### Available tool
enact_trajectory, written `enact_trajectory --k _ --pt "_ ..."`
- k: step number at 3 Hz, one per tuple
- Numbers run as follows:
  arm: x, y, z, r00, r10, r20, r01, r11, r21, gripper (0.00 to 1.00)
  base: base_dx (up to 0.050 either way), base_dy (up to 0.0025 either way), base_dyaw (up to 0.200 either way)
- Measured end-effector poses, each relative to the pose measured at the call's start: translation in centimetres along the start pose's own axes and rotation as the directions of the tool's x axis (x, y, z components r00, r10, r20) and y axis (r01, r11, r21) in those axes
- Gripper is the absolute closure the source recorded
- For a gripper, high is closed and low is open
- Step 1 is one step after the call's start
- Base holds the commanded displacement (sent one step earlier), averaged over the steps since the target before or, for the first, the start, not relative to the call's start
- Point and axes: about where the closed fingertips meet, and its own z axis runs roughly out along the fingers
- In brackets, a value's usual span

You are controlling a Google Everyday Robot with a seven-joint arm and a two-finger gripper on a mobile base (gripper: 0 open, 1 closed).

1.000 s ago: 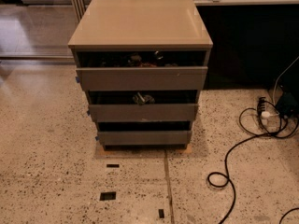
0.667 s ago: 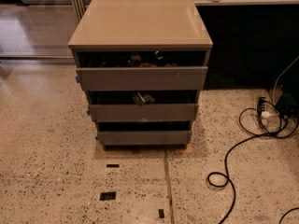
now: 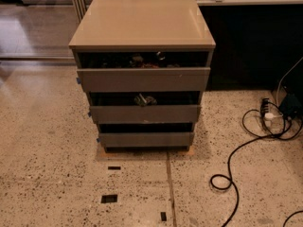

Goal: Place redbull can into top drawer

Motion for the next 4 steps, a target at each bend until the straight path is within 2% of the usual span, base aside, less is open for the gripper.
enact_trajectory --k 1,2,3,4 --pt "0.3 0.5 0.2 0.981 -0.189 -0.04 0.188 0.9818 -0.027 0.0 0.0 0.0 0.0" --pt "0.6 1.2 0.3 0.923 -0.377 -0.076 0.372 0.9249 -0.08 0.0 0.0 0.0 0.0" --pt "1.2 2.6 0.4 0.773 -0.627 -0.104 0.598 0.7725 -0.214 0.0 0.0 0.0 0.0" --pt "1.7 3.1 0.4 0.59 -0.802 -0.093 0.743 0.5849 -0.325 0.0 0.0 0.0 0.0"
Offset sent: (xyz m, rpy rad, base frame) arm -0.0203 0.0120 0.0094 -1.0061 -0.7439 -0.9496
